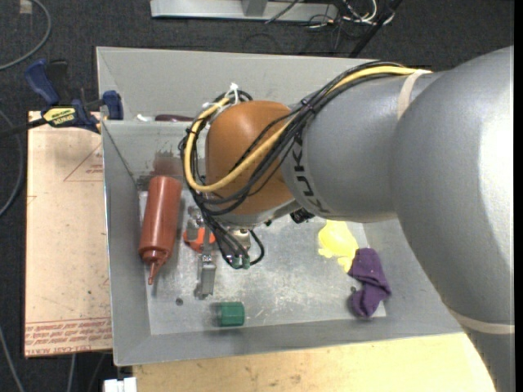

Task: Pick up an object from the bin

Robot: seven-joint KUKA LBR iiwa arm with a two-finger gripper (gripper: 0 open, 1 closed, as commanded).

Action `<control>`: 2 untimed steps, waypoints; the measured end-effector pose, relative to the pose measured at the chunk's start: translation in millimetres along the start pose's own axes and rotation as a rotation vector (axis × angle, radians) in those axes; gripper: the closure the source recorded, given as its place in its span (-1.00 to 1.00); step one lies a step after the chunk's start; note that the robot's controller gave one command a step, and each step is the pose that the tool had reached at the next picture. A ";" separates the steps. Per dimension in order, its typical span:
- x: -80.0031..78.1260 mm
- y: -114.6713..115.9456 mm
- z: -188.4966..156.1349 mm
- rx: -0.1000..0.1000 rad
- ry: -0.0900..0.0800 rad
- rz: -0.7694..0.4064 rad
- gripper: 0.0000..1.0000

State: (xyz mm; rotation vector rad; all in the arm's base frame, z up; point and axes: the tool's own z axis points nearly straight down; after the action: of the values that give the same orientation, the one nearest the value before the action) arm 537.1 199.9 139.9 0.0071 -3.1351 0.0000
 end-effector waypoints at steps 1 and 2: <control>-1.7 -1.1 -4.7 -0.001 -0.006 0.004 -1.00; -27.5 -31.0 -10.0 -0.003 -0.003 0.136 -1.00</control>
Offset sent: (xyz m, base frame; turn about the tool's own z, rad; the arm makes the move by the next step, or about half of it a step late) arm 0.0366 -0.0434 0.0117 0.1871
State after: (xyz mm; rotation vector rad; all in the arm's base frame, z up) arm 564.8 169.0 149.6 -0.2068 -3.1314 -0.0037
